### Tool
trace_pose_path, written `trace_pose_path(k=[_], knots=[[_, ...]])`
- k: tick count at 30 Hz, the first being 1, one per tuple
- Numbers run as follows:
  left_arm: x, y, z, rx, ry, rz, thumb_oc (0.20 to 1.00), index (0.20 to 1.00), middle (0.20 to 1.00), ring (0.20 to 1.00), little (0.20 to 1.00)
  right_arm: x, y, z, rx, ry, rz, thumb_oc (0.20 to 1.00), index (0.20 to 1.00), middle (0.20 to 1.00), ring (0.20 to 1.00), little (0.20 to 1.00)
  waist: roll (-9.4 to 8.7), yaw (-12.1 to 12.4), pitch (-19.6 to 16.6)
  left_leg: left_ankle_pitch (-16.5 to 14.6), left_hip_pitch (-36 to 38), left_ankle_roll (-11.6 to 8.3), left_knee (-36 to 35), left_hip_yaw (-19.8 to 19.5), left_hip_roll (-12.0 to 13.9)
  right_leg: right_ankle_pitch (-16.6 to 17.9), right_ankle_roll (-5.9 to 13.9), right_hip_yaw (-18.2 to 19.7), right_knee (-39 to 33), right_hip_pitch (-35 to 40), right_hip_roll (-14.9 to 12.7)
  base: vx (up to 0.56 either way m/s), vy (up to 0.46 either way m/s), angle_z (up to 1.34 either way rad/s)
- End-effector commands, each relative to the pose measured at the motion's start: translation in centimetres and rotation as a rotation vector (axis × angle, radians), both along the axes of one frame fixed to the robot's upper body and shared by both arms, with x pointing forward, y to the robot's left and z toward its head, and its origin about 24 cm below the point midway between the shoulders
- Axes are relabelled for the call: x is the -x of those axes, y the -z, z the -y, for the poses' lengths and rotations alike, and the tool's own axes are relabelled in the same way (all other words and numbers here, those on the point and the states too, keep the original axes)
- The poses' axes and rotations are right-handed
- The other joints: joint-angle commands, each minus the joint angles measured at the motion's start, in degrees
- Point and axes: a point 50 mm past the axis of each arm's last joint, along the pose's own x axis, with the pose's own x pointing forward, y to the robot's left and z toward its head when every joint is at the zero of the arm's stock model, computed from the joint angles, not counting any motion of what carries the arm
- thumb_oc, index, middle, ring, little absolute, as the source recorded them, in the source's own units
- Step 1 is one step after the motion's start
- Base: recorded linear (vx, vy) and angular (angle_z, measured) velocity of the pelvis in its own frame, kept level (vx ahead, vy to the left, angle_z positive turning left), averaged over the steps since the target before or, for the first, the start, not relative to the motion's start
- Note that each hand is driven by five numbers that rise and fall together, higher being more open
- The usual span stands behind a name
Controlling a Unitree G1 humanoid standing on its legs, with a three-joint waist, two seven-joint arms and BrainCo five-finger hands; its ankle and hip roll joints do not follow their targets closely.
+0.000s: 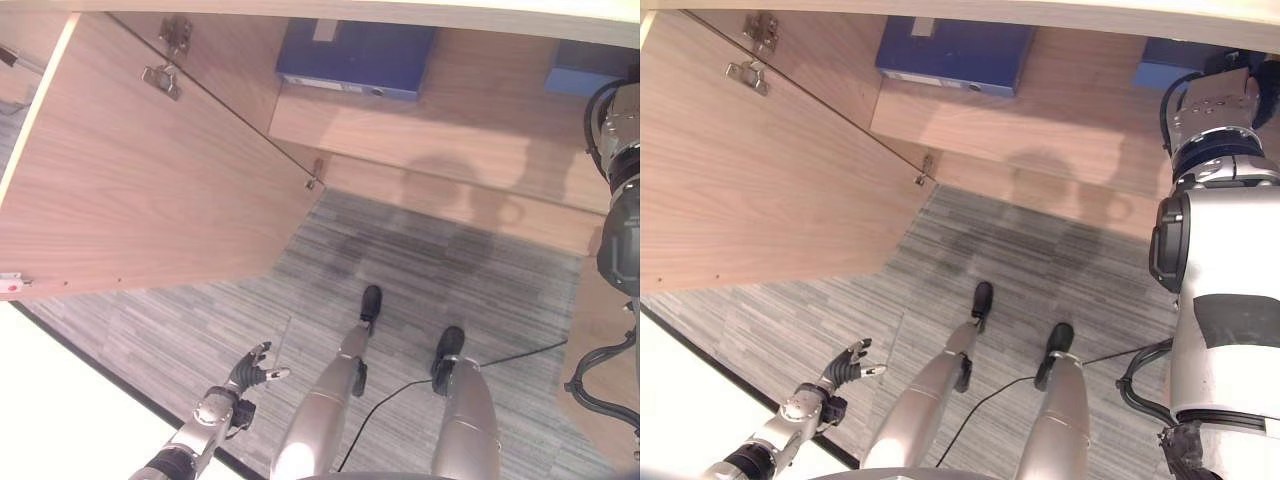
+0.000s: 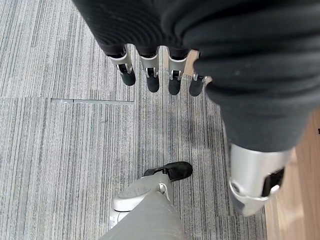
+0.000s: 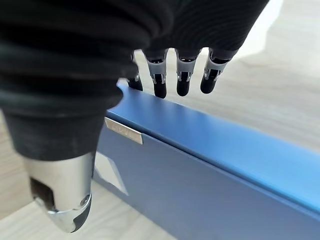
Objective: Put the empty folder in the office cabinet
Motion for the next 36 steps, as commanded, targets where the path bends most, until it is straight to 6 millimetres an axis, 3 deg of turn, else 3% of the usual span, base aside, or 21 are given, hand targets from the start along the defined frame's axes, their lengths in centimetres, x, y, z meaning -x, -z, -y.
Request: trace_pose_path(k=[1, 4, 8, 11, 14, 29, 36], knots=[[-1.2, -0.4, -0.7, -0.033, -0.031, 0.017, 1.000, 1.000, 1.000, 1.000, 1.000, 1.0, -0.3, 1.6, 0.055, 0.070, -0.023, 1.000, 1.000, 1.000, 1.000, 1.000, -0.49, 1.8, 1.8, -10.2, 6.3, -3.41, -0.8, 1.7, 2.3, 4.8, 5.98, 3.2, -11.0, 6.1, 0.7, 0.00, 0.000, 0.00], [-1.1, -0.3, -0.7, -0.031, -0.046, 0.017, 1.000, 1.000, 1.000, 1.000, 1.000, 0.5, 1.1, 1.0, 0.028, 0.058, -0.056, 1.000, 1.000, 1.000, 1.000, 1.000, -0.56, 1.7, 2.0, -10.1, 6.8, -3.34, -1.2, 1.6, 2.4, 4.7, 5.88, 3.0, -11.1, 6.4, 0.7, 0.00, 0.000, 0.00], [-1.1, 0.0, -0.2, -0.007, -0.085, 0.014, 1.000, 1.000, 1.000, 1.000, 1.000, -0.3, 4.5, -0.6, -0.025, 0.034, -0.151, 1.000, 1.000, 1.000, 1.000, 1.000, -0.47, 1.4, 2.8, -10.2, 7.1, -3.12, -1.0, 1.6, 2.4, 4.7, 5.71, 3.1, -11.3, 6.9, 0.9, 0.00, 0.001, -0.01], [-1.0, 0.2, 0.1, 0.002, -0.098, 0.011, 1.000, 1.000, 1.000, 1.000, 1.000, -0.2, 6.5, -0.7, -0.077, 0.053, -0.209, 1.000, 1.000, 1.000, 1.000, 1.000, -0.34, 1.1, 3.1, -10.3, 7.3, -3.08, -1.0, 1.8, 2.4, 5.0, 5.80, 3.1, -11.5, 7.2, 0.9, 0.00, 0.000, 0.00], [-0.6, 0.5, 0.2, 0.004, -0.111, -0.002, 1.000, 1.000, 1.000, 1.000, 1.000, 0.0, 7.3, -0.6, -0.086, 0.077, -0.250, 1.000, 1.000, 1.000, 1.000, 1.000, -0.41, 1.1, 3.0, -10.2, 7.7, -3.02, -1.2, 1.9, 2.3, 5.1, 5.78, 3.3, -11.8, 7.8, 1.0, 0.00, 0.000, 0.00], [0.5, 1.1, -0.4, -0.005, -0.134, -0.038, 1.000, 1.000, 1.000, 1.000, 1.000, 0.4, 7.8, 0.0, -0.062, 0.105, -0.276, 1.000, 1.000, 1.000, 1.000, 1.000, -0.94, 1.3, 2.4, -10.4, 10.3, -3.18, -1.9, 1.3, 2.5, 5.6, 5.90, 3.0, -13.4, 10.9, 0.9, 0.00, -0.002, 0.00], [0.4, 1.1, -0.9, -0.009, -0.153, -0.037, 1.000, 1.000, 1.000, 1.000, 1.000, 0.7, 4.4, 1.2, 0.119, 0.100, -0.267, 1.000, 1.000, 1.000, 1.000, 1.000, -1.33, 1.4, 2.3, -9.8, 10.3, -3.37, -2.6, 1.2, 2.7, 5.7, 5.73, 2.9, -13.2, 10.5, 0.8, 0.00, 0.000, 0.00]])
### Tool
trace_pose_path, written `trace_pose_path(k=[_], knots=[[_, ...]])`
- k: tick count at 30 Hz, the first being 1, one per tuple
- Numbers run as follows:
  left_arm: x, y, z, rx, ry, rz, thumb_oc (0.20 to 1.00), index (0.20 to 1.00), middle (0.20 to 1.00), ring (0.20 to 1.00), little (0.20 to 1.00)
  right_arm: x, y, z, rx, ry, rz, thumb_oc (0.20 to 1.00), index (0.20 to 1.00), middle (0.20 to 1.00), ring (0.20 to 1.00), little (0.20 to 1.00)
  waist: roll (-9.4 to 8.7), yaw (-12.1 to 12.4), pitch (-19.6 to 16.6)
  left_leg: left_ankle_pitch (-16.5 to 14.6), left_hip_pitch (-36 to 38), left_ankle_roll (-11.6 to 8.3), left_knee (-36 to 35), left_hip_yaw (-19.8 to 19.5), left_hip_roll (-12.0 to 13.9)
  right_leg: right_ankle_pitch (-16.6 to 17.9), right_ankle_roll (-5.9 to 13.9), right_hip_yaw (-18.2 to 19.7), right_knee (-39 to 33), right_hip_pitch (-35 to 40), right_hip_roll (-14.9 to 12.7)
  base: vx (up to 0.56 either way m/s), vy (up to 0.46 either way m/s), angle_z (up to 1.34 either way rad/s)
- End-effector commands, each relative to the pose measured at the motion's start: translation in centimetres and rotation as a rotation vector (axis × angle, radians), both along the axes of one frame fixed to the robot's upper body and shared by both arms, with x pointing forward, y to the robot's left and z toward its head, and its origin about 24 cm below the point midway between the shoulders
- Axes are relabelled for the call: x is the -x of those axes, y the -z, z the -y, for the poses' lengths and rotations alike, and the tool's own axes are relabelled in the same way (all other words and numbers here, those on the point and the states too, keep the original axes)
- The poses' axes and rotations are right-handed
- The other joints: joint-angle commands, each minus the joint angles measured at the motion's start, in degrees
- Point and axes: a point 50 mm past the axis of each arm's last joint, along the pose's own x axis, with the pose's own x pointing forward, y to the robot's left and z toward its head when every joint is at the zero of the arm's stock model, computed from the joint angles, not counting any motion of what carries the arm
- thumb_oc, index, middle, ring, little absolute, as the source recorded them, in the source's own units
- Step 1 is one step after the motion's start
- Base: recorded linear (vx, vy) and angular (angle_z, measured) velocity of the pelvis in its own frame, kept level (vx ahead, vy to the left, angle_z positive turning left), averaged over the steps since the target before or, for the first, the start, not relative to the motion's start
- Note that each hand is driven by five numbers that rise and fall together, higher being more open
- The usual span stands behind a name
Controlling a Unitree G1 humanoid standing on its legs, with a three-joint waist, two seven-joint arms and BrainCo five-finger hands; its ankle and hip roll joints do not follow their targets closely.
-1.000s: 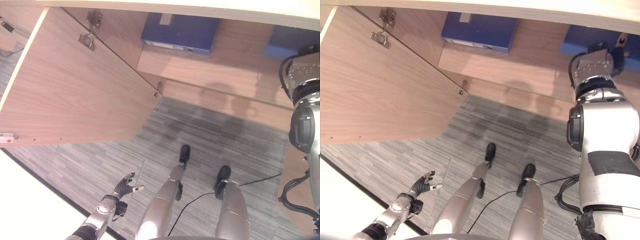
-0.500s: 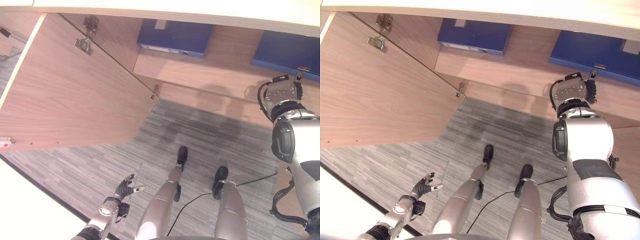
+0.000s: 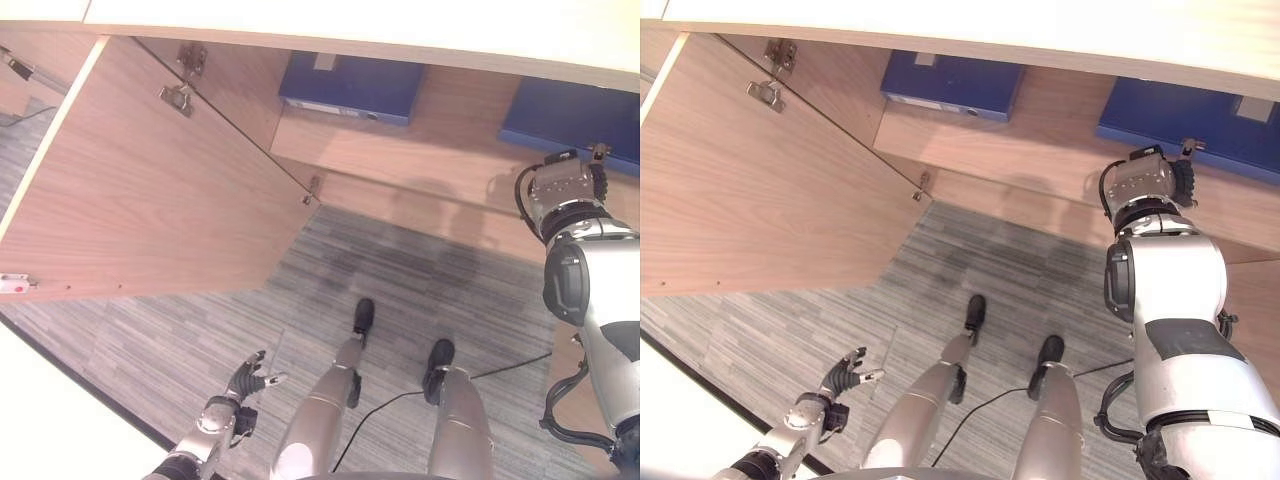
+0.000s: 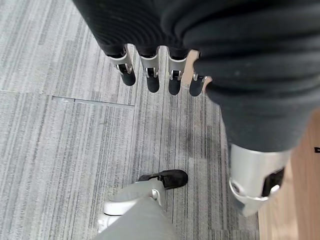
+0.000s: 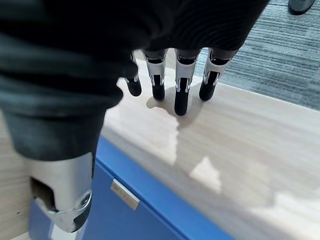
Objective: Put the empty folder in the office cabinet
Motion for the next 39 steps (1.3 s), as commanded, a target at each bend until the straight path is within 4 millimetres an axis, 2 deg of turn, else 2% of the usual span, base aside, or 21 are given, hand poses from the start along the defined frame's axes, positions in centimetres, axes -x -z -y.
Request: trace_pose_path(k=[1, 3, 4, 5, 14, 21, 24, 28, 31, 32, 33, 34, 35, 36, 38, 39], knots=[[-1.1, -0.4, -0.7, -0.004, -0.039, 0.019, 1.000, 1.000, 1.000, 1.000, 1.000, 1.2, -4.6, 3.2, 0.202, 0.045, 0.052, 1.000, 1.000, 1.000, 1.000, 1.000, -0.89, 2.7, 2.5, -10.3, 5.8, -3.40, -0.3, 1.7, 1.9, 5.5, 5.84, 3.7, -11.3, 5.9, -0.4, 0.00, 0.000, 0.00], [-0.9, -0.3, -1.0, -0.008, -0.039, 0.016, 1.000, 1.000, 1.000, 1.000, 1.000, 1.7, -6.0, 4.2, 0.292, 0.038, 0.043, 1.000, 1.000, 1.000, 1.000, 1.000, -0.92, 2.9, 2.6, -9.9, 6.0, -3.50, -0.8, 1.7, 1.9, 5.6, 5.83, 3.5, -11.3, 5.9, -0.4, 0.00, 0.000, 0.00], [-0.9, -0.3, -0.9, -0.007, -0.039, 0.016, 1.000, 1.000, 1.000, 1.000, 1.000, 1.7, -6.1, 4.2, 0.293, 0.038, 0.043, 1.000, 1.000, 1.000, 1.000, 1.000, -0.84, 2.9, 2.6, -9.9, 6.0, -3.50, -0.9, 1.7, 1.9, 5.6, 5.83, 3.5, -11.3, 5.9, -0.4, 0.00, 0.000, 0.00], [-0.7, -0.3, -1.2, -0.010, -0.039, 0.014, 1.000, 1.000, 1.000, 1.000, 1.000, 2.0, -7.3, 4.8, 0.365, 0.027, 0.036, 1.000, 1.000, 1.000, 1.000, 1.000, -0.87, 3.1, 2.6, -9.7, 6.1, -3.62, -1.2, 1.7, 1.9, 5.7, 5.86, 3.4, -11.4, 5.8, -0.5, 0.00, 0.000, 0.00], [-1.1, -1.0, -1.3, 0.013, -0.029, 0.054, 1.000, 1.000, 1.000, 1.000, 1.000, 3.7, -11.1, 7.1, 0.612, 0.018, -0.006, 1.000, 1.000, 1.000, 1.000, 1.000, -0.30, 3.9, 2.9, -8.6, 6.1, -3.93, -2.3, 1.6, 1.7, 5.7, 5.95, 3.3, -11.4, 5.4, -0.9, 0.00, 0.000, 0.00], [-1.3, -1.3, -1.3, 0.030, -0.028, 0.069, 1.000, 1.000, 1.000, 1.000, 1.000, 4.6, -10.9, 8.4, 0.666, 0.026, -0.042, 1.000, 1.000, 1.000, 1.000, 1.000, 0.48, 4.0, 3.5, -8.2, 5.9, -3.90, -2.6, 1.4, 1.7, 5.7, 6.01, 3.2, -10.9, 4.7, -1.2, 0.00, 0.000, 0.00], [-1.4, -1.4, -1.4, 0.032, -0.035, 0.074, 1.000, 1.000, 1.000, 1.000, 1.000, 5.0, -10.2, 9.1, 0.669, 0.034, -0.067, 1.000, 1.000, 1.000, 1.000, 1.000, 0.98, 4.0, 3.8, -8.1, 5.5, -3.86, -2.6, 1.4, 1.6, 5.7, 6.06, 3.4, -10.7, 4.1, -1.1, 0.00, 0.000, 0.00], [-1.4, -1.4, -1.4, 0.034, -0.035, 0.075, 1.000, 1.000, 1.000, 1.000, 1.000, 4.8, -9.4, 9.0, 0.670, 0.015, -0.053, 1.000, 1.000, 1.000, 1.000, 1.000, 1.29, 4.0, 4.2, -8.1, 5.3, -3.75, -2.5, 1.6, 1.5, 5.7, 6.06, 3.5, -10.5, 3.9, -1.1, 0.00, 0.000, 0.00], [-1.5, -1.7, -1.5, 0.055, -0.040, 0.094, 1.000, 1.000, 1.000, 1.000, 1.000, 4.3, -9.8, 8.4, 0.749, -0.001, -0.002, 1.000, 1.000, 1.000, 1.000, 1.000, 1.55, 3.8, 4.7, -8.0, 5.3, -3.72, -2.3, 1.8, 1.7, 5.9, 6.21, 3.8, -10.5, 3.8, -1.0, 0.00, 0.000, 0.00], [-1.6, -1.8, -1.4, 0.070, -0.046, 0.107, 1.000, 1.000, 1.000, 1.000, 1.000, 4.2, -10.0, 8.1, 0.772, -0.003, 0.048, 0.931, 0.931, 0.931, 0.931, 0.931, 1.64, 3.6, 4.9, -8.1, 5.3, -3.73, -2.2, 1.8, 1.7, 6.0, 6.29, 3.8, -10.6, 3.8, -0.9, 0.00, 0.000, 0.00], [-1.6, -1.9, -1.4, 0.084, -0.051, 0.113, 1.000, 1.000, 1.000, 1.000, 1.000, 4.0, -9.8, 7.8, 0.800, -0.013, 0.093, 0.595, 0.595, 0.595, 0.595, 0.595, 1.61, 3.4, 5.1, -8.1, 5.3, -3.73, -2.2, 1.8, 1.8, 6.1, 6.35, 3.9, -10.6, 3.9, -0.9, 0.00, 0.000, 0.00], [-1.6, -2.0, -1.7, 0.084, -0.054, 0.113, 1.000, 1.000, 1.000, 1.000, 1.000, 4.0, -9.5, 7.4, 0.846, -0.025, 0.125, 0.429, 0.429, 0.429, 0.429, 0.429, 1.51, 3.2, 5.2, -8.2, 5.4, -3.73, -2.1, 1.8, 1.8, 6.1, 6.42, 3.8, -10.8, 4.1, -0.9, 0.00, 0.000, 0.00], [-1.2, -1.9, -1.8, 0.111, -0.076, 0.114, 1.000, 1.000, 1.000, 1.000, 1.000, 3.6, -8.1, 6.3, 0.892, -0.063, 0.162, 0.200, 0.200, 0.200, 0.200, 0.200, 1.37, 2.7, 5.5, -8.3, 5.5, -3.72, -2.1, 1.7, 1.9, 6.1, 6.47, 3.8, -11.0, 4.3, -0.7, 0.00, 0.000, 0.00], [-1.3, -1.9, -2.0, 0.111, -0.075, 0.110, 1.000, 1.000, 1.000, 1.000, 1.000, 4.0, -7.3, 5.9, 0.948, -0.051, 0.199, 0.200, 0.200, 0.200, 0.200, 0.200, 1.16, 2.2, 5.7, -8.3, 5.6, -3.73, -2.0, 1.6, 1.9, 6.2, 6.59, 3.8, -11.1, 4.4, -0.6, 0.00, 0.000, 0.00], [-1.3, -1.8, -2.4, 0.098, -0.095, 0.117, 1.000, 1.000, 1.000, 1.000, 1.000, 5.1, -6.9, 4.9, 1.062, 0.010, 0.238, 0.200, 0.200, 0.200, 0.200, 0.200, 1.08, 1.6, 6.0, -8.3, 5.7, -3.74, -2.0, 1.4, 1.8, 6.5, 6.73, 3.9, -11.8, 4.8, -0.5, -0.01, -0.008, -0.02], [-1.1, -1.5, -2.5, 0.106, -0.119, 0.107, 1.000, 1.000, 1.000, 1.000, 1.000, 5.5, -6.1, 3.3, 1.181, 0.001, 0.222, 0.200, 0.200, 0.200, 0.200, 0.200, 0.69, 0.7, 6.4, -8.3, 5.8, -3.71, -2.0, 1.4, 2.0, 6.6, 6.68, 3.9, -12.0, 5.1, -0.3, -0.02, -0.008, -0.04]])
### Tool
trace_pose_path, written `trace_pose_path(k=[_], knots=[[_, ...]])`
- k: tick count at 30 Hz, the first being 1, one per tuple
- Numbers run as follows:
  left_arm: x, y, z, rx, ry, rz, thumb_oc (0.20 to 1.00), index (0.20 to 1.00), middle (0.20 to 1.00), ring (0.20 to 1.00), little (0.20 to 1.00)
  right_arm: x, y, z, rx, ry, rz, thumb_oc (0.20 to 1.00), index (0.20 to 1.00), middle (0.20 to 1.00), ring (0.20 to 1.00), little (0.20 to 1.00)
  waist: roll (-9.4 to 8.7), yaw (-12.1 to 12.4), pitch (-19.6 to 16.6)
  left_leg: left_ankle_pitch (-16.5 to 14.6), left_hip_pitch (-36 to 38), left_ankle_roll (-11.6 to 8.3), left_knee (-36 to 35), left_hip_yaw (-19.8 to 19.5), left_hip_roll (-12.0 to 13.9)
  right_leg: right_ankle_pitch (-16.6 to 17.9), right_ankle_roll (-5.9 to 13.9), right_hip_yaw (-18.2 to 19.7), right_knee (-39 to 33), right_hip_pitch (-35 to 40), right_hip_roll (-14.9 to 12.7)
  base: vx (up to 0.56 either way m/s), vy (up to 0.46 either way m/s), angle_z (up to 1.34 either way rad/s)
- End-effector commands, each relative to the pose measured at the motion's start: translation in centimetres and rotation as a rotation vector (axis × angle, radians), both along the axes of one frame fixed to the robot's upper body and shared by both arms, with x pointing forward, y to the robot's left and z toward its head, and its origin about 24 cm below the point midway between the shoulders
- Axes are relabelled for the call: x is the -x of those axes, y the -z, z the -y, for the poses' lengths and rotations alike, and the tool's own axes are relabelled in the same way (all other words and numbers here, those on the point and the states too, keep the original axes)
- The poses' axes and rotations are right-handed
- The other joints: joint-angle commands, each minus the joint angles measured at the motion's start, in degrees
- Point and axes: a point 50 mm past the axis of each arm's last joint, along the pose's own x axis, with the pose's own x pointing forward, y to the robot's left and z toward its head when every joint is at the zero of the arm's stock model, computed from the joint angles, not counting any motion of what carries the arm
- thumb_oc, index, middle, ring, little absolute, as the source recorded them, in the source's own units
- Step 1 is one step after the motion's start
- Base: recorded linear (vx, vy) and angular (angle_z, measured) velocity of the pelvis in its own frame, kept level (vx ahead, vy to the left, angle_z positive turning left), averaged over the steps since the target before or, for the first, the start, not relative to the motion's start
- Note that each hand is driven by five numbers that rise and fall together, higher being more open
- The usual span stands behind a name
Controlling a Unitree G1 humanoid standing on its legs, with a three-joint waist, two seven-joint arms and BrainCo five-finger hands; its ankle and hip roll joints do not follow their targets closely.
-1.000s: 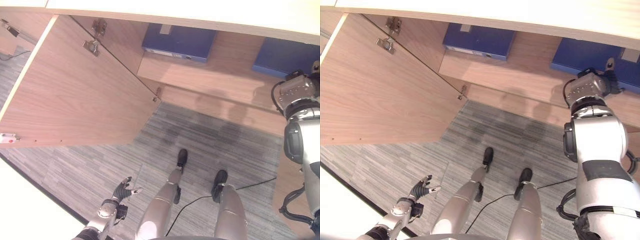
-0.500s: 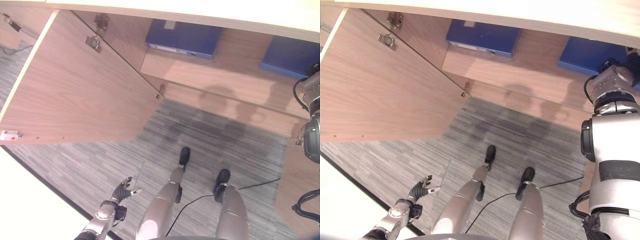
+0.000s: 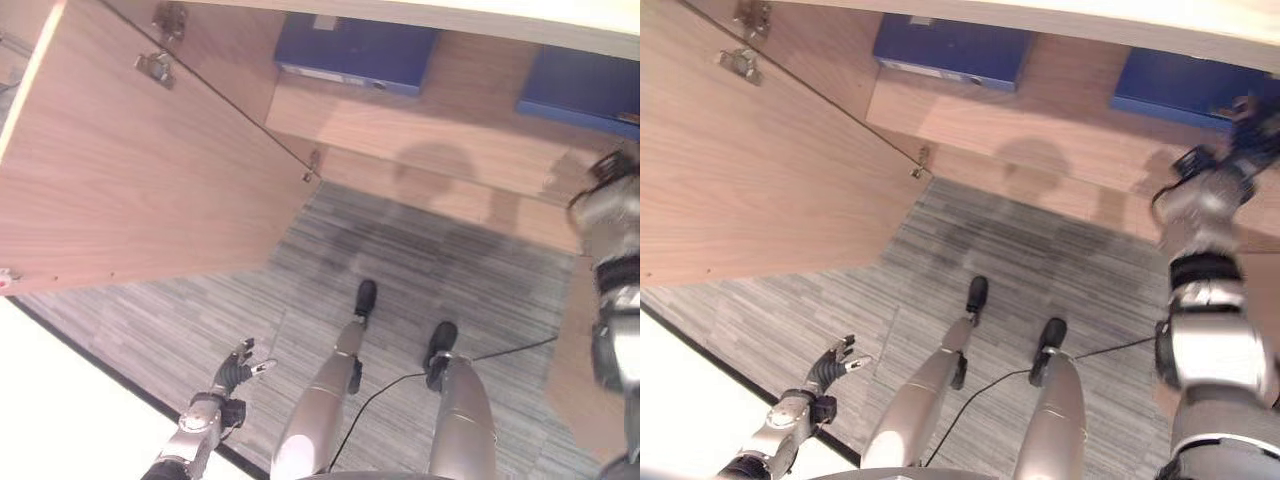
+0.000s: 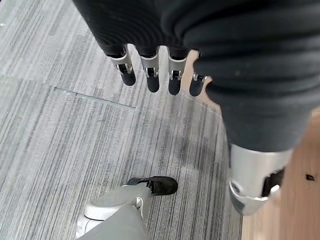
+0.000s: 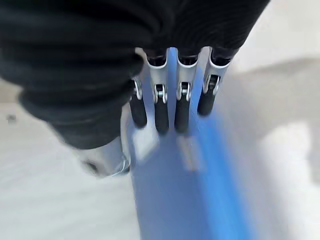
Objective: Put the empty folder in the office cabinet
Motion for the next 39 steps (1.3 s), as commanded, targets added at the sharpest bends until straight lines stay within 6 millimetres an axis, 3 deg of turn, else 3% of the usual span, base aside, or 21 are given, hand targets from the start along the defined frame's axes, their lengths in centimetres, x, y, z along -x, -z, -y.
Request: trace_pose_path(k=[1, 4, 6, 7, 12, 19, 26, 27, 28, 30, 31, 34, 35, 39], knots=[[-0.3, 0.4, -0.1, -0.014, -0.008, -0.001, 1.000, 1.000, 1.000, 1.000, 1.000, 1.1, -5.4, -1.9, 0.443, 0.124, 0.121, 0.200, 0.200, 0.200, 0.200, 0.200, -0.28, 0.2, 1.6, -8.9, 6.4, -3.06, 0.3, 1.9, 1.5, 7.0, 6.83, 4.2, -11.5, 6.3, -0.6, 0.00, 0.000, 0.00], [0.0, 0.6, -0.1, -0.020, -0.020, -0.006, 1.000, 1.000, 1.000, 1.000, 1.000, 1.5, -3.6, -4.5, 0.602, 0.089, 0.075, 0.200, 0.200, 0.200, 0.200, 0.200, -0.93, -1.2, 2.1, -8.7, 6.8, -3.12, -0.1, 2.2, 1.7, 7.4, 6.85, 4.5, -12.4, 6.8, -0.4, -0.01, 0.004, -0.01], [0.0, 0.6, -0.2, -0.023, -0.026, -0.005, 1.000, 1.000, 1.000, 1.000, 1.000, 1.6, -3.0, -5.1, 0.647, 0.077, 0.052, 0.200, 0.200, 0.200, 0.200, 0.200, -1.10, -1.6, 2.3, -8.7, 6.9, -3.10, -0.2, 2.2, 1.8, 7.6, 6.85, 4.5, -12.4, 6.7, -0.4, -0.01, 0.006, -0.03], [0.0, 0.6, -0.3, -0.026, -0.034, 0.003, 1.000, 1.000, 1.000, 1.000, 1.000, 1.5, -1.8, -6.3, 0.714, 0.038, 0.011, 0.200, 0.200, 0.200, 0.200, 0.200, -1.35, -2.3, 2.6, -8.5, 7.1, -3.13, -0.4, 2.5, 1.9, 8.0, 6.87, 4.6, -12.7, 6.8, -0.2, -0.02, 0.012, -0.04], [0.0, 0.5, -0.5, -0.041, -0.036, 0.009, 1.000, 1.000, 1.000, 1.000, 1.000, 0.9, 1.1, -7.9, 0.784, -0.040, -0.112, 0.200, 0.200, 0.200, 0.200, 0.200, -1.78, -3.2, 2.8, -8.4, 7.4, -3.20, -0.6, 3.2, 2.2, 8.7, 6.86, 5.0, -13.5, 7.0, -0.1, -0.01, 0.010, -0.02], [0.1, 0.7, -0.7, -0.044, -0.043, -0.005, 1.000, 1.000, 1.000, 1.000, 1.000, -0.8, 4.7, -7.0, 0.699, -0.122, -0.327, 0.200, 0.200, 0.200, 0.200, 0.200, -1.88, -3.4, 3.1, -8.4, 7.6, -3.19, -0.4, 3.8, 2.3, 9.9, 6.92, 5.6, -14.7, 7.5, -0.1, -0.03, 0.014, -0.10], [0.3, 0.9, -0.7, -0.044, -0.028, -0.021, 1.000, 1.000, 1.000, 1.000, 1.000, -1.5, 4.2, -5.6, 0.633, -0.105, -0.350, 0.200, 0.200, 0.200, 0.200, 0.200, -1.87, -3.0, 2.8, -8.3, 8.1, -3.39, -0.6, 4.1, 2.2, 10.8, 7.13, 5.7, -16.5, 8.8, -0.3, 0.00, 0.000, -0.01], [0.6, 1.2, -0.5, -0.047, -0.018, -0.039, 1.000, 1.000, 1.000, 1.000, 1.000, -1.6, 5.1, -5.8, 0.613, -0.132, -0.382, 0.200, 0.200, 0.200, 0.200, 0.200, -2.15, -3.0, 2.2, -8.3, 8.8, -3.49, -0.9, 4.3, 2.3, 11.3, 7.24, 5.4, -17.3, 9.9, -0.2, 0.00, 0.000, 0.00], [1.0, 1.7, -0.5, -0.061, -0.008, -0.074, 1.000, 1.000, 1.000, 1.000, 1.000, -1.3, 8.0, -6.7, 0.586, -0.204, -0.462, 1.000, 1.000, 1.000, 1.000, 1.000, -2.98, -3.3, 1.2, -8.5, 10.5, -3.57, -1.0, 4.3, 2.5, 11.9, 7.32, 5.0, -18.5, 12.1, -0.2, 0.04, 0.008, 0.03], [1.1, 1.9, -0.5, -0.064, -0.013, -0.091, 1.000, 1.000, 1.000, 1.000, 1.000, -0.6, 10.7, -7.7, 0.574, -0.289, -0.531, 1.000, 1.000, 1.000, 1.000, 1.000, -3.77, -3.7, 0.6, -8.8, 11.9, -3.63, -1.1, 4.4, 2.8, 12.3, 7.40, 4.8, -19.4, 13.9, -0.4, 0.03, 0.003, 0.02], [1.1, 1.9, -0.5, -0.064, -0.013, -0.091, 1.000, 1.000, 1.000, 1.000, 1.000, -0.6, 10.7, -7.7, 0.574, -0.289, -0.532, 1.000, 1.000, 1.000, 1.000, 1.000, -3.76, -3.8, 0.6, -8.8, 12.0, -3.63, -1.1, 4.4, 2.8, 12.3, 7.41, 4.7, -19.5, 14.0, -0.4, 0.03, 0.008, -0.03], [1.8, 2.5, -0.6, -0.079, -0.022, -0.134, 1.000, 1.000, 1.000, 1.000, 1.000, 1.0, 15.4, -10.1, 0.603, -0.440, -0.675, 1.000, 1.000, 1.000, 1.000, 1.000, -5.50, -4.8, -0.5, -9.5, 15.1, -3.66, -1.2, 5.0, 3.5, 13.2, 7.63, 4.5, -21.5, 17.8, -0.4, 0.07, 0.025, -0.05], [2.4, 3.0, -0.6, -0.093, -0.028, -0.170, 1.000, 1.000, 1.000, 1.000, 1.000, 2.4, 18.1, -11.3, 0.616, -0.533, -0.761, 1.000, 1.000, 1.000, 1.000, 1.000, -6.63, -5.7, -1.5, -9.8, 17.2, -3.52, -1.4, 5.5, 3.9, 13.9, 7.80, 4.4, -23.2, 20.4, -0.4, 0.10, 0.053, -0.07], [3.2, 3.7, -0.8, -0.114, -0.039, -0.229, 1.000, 1.000, 1.000, 1.000, 1.000, 6.5, 24.0, -13.7, 0.617, -0.736, -0.969, 1.000, 1.000, 1.000, 1.000, 1.000, -8.86, -7.4, -3.6, -11.0, 22.6, -3.27, -1.8, 6.5, 4.3, 14.9, 8.32, 4.7, -26.8, 26.4, 0.0, 0.11, 0.043, -0.17]])
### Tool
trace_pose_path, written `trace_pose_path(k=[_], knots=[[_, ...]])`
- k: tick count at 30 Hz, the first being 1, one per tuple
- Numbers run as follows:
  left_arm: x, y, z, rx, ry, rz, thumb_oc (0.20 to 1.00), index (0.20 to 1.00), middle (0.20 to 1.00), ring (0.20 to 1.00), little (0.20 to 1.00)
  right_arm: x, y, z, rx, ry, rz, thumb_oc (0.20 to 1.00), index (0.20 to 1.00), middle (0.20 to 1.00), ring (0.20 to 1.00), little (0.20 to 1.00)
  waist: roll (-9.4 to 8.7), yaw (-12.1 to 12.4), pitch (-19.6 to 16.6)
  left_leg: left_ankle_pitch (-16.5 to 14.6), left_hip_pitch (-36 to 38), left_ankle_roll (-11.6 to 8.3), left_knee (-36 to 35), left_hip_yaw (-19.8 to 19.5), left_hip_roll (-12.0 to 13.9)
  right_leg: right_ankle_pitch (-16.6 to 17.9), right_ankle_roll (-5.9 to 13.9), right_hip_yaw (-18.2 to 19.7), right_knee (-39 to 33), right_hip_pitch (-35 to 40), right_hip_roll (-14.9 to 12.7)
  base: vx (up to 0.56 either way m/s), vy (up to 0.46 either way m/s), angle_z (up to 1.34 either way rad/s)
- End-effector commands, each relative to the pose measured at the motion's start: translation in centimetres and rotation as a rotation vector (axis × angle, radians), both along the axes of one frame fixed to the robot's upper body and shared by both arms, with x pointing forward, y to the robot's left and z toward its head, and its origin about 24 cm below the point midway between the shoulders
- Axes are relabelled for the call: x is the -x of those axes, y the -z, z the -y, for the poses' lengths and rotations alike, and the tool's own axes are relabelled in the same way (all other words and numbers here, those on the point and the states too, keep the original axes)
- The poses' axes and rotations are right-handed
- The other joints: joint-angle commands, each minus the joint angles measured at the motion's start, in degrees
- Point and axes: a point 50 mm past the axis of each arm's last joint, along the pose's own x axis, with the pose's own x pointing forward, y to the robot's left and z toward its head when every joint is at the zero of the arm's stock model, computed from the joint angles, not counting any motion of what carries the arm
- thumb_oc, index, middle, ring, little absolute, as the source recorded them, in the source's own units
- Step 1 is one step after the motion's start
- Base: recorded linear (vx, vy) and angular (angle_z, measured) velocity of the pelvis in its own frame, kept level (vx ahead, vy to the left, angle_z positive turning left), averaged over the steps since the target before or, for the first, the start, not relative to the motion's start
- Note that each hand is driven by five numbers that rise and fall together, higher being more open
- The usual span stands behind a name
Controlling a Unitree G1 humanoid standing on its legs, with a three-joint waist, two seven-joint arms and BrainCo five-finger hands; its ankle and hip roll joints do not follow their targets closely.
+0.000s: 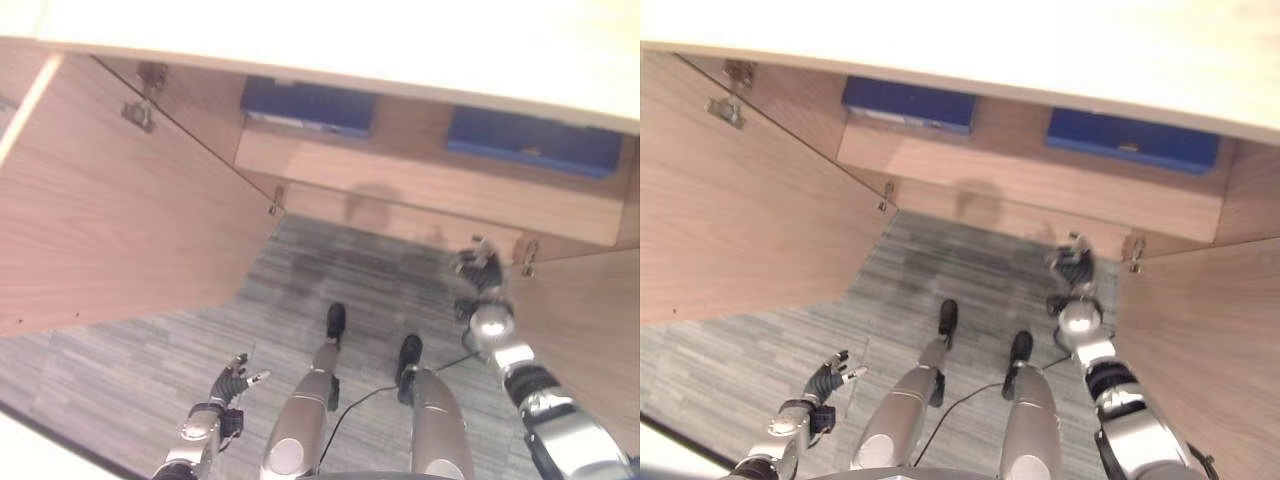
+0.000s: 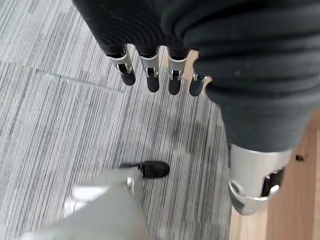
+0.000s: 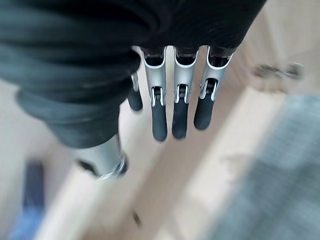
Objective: Put the empty folder in the office cabinet
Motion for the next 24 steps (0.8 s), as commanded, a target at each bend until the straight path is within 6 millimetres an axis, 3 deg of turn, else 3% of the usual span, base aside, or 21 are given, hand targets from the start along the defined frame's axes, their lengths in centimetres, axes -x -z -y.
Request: trace_pose_path(k=[1, 3, 4, 5, 6, 7, 8, 10, 18, 24], knots=[[0.4, 0.3, -1.3, -0.074, -0.008, -0.054, 1.000, 1.000, 1.000, 1.000, 1.000, 1.9, 2.4, -1.4, 0.026, -0.129, -0.124, 1.000, 1.000, 1.000, 1.000, 1.000, -2.40, -0.9, -2.3, -7.4, 8.3, -3.91, -0.4, 3.2, 2.2, 11.4, 7.00, 3.2, -15.1, 9.0, -2.6, 0.11, 0.048, -0.20], [1.1, 0.7, -1.4, -0.088, 0.003, -0.091, 1.000, 1.000, 1.000, 1.000, 1.000, 4.4, 4.7, -1.4, 0.037, -0.158, -0.251, 1.000, 1.000, 1.000, 1.000, 1.000, -3.24, -1.5, -3.7, -8.0, 10.9, -3.61, -0.5, 3.6, 2.2, 11.8, 7.12, 3.5, -16.4, 11.4, -2.2, 0.10, 0.038, -0.13], [1.1, 0.7, -1.5, -0.088, 0.003, -0.091, 1.000, 1.000, 1.000, 1.000, 1.000, 4.4, 4.7, -1.4, 0.037, -0.159, -0.252, 1.000, 1.000, 1.000, 1.000, 1.000, -3.25, -1.5, -3.6, -8.1, 11.1, -3.61, -0.5, 3.6, 2.3, 11.8, 7.13, 3.5, -16.5, 11.6, -2.2, 0.10, 0.046, -0.11], [1.4, 0.9, -1.5, -0.093, 0.006, -0.113, 1.000, 1.000, 1.000, 1.000, 1.000, 7.0, 6.8, -1.0, 0.038, -0.160, -0.384, 1.000, 1.000, 1.000, 1.000, 1.000, -3.76, -2.0, -5.3, -8.7, 13.4, -3.33, -0.5, 3.8, 2.3, 12.0, 7.19, 3.4, -17.4, 13.6, -2.0, 0.06, 0.035, -0.11], [1.5, 0.9, -1.5, -0.093, 0.006, -0.114, 1.000, 1.000, 1.000, 1.000, 1.000, 7.1, 6.9, -1.0, 0.038, -0.160, -0.384, 1.000, 1.000, 1.000, 1.000, 1.000, -3.75, -2.0, -5.2, -8.7, 13.5, -3.33, -0.5, 3.8, 2.3, 12.0, 7.20, 3.4, -17.5, 13.9, -2.0, 0.12, 0.068, -0.16], [1.8, 1.2, -1.4, -0.099, 0.014, -0.135, 1.000, 1.000, 1.000, 1.000, 1.000, 9.4, 8.5, -0.3, 0.035, -0.136, -0.499, 1.000, 1.000, 1.000, 1.000, 1.000, -4.10, -2.4, -6.8, -9.3, 15.5, -3.09, -0.5, 3.9, 2.2, 12.1, 7.26, 3.5, -18.0, 15.7, -1.8, 0.06, 0.033, -0.13], [1.9, 1.2, -1.4, -0.099, 0.015, -0.136, 1.000, 1.000, 1.000, 1.000, 1.000, 9.5, 8.5, -0.3, 0.034, -0.136, -0.500, 1.000, 1.000, 1.000, 1.000, 1.000, -4.10, -2.4, -6.7, -9.4, 15.7, -3.09, -0.5, 3.9, 2.2, 12.1, 7.26, 3.5, -18.0, 15.8, -1.8, 0.08, 0.049, -0.09], [2.6, 1.5, -1.4, -0.110, 0.040, -0.175, 1.000, 1.000, 1.000, 1.000, 1.000, 12.7, 10.3, 0.6, 0.033, -0.104, -0.657, 1.000, 1.000, 1.000, 1.000, 1.000, -4.49, -2.7, -8.8, -10.3, 18.6, -2.85, -0.5, 4.2, 2.0, 11.8, 7.33, 3.9, -18.7, 18.7, -1.7, 0.07, 0.033, -0.06], [5.1, 2.5, -1.6, -0.145, 0.103, -0.303, 1.000, 1.000, 1.000, 1.000, 1.000, 17.6, 11.9, 2.1, 0.028, -0.058, -0.876, 1.000, 1.000, 1.000, 1.000, 1.000, -5.39, -2.6, -12.8, -12.1, 23.8, -2.54, -0.5, 4.7, 2.1, 11.6, 7.52, 4.1, -21.2, 24.5, -1.8, 0.05, 0.003, -0.08], [6.4, 2.8, -1.8, -0.163, 0.122, -0.353, 1.000, 1.000, 1.000, 1.000, 1.000, 18.8, 12.2, 2.5, -0.013, -0.014, -0.914, 1.000, 1.000, 1.000, 1.000, 1.000, -5.46, -2.4, -13.5, -12.5, 25.4, -2.59, -0.5, 4.8, 2.3, 11.5, 7.52, 4.1, -22.2, 26.5, -1.8, 0.01, -0.005, -0.02]])
